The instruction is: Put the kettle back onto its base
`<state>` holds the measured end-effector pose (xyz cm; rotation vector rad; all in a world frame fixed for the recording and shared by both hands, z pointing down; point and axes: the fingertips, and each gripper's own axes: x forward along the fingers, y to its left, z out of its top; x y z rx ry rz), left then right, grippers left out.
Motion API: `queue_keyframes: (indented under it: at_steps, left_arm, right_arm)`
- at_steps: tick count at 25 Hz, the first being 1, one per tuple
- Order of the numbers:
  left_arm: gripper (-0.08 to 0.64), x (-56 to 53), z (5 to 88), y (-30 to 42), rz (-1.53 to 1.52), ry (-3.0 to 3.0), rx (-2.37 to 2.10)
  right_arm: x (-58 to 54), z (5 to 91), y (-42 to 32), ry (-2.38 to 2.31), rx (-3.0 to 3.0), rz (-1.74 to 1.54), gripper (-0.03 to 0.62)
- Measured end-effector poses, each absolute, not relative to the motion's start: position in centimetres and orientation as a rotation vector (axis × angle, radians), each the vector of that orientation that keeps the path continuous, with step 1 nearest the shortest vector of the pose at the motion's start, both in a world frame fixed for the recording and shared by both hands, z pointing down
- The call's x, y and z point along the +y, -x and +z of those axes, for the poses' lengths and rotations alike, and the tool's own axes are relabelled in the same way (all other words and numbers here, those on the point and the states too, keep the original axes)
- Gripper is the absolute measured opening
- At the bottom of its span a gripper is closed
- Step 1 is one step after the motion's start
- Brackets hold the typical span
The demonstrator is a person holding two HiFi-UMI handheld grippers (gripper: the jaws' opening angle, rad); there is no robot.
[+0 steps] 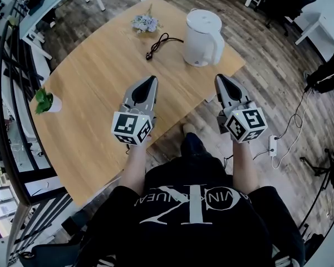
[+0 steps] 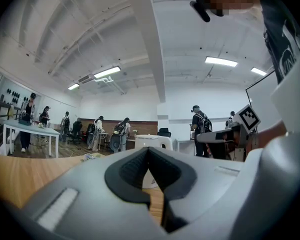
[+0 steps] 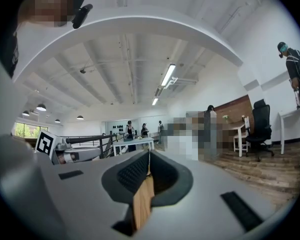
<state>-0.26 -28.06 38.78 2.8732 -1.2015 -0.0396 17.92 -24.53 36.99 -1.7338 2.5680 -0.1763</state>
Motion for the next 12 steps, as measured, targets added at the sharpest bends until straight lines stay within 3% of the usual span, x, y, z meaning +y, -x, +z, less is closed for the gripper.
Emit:
queue_keyframes:
  at_steps: [12]
  left_arm:
    - [0.011,-25.3,38.6,1.9,-0.055,-2.874,-1.219]
  right_arm:
    - [-21.5,36.7,-17.1,1.735,2.549,-0.169,0.017]
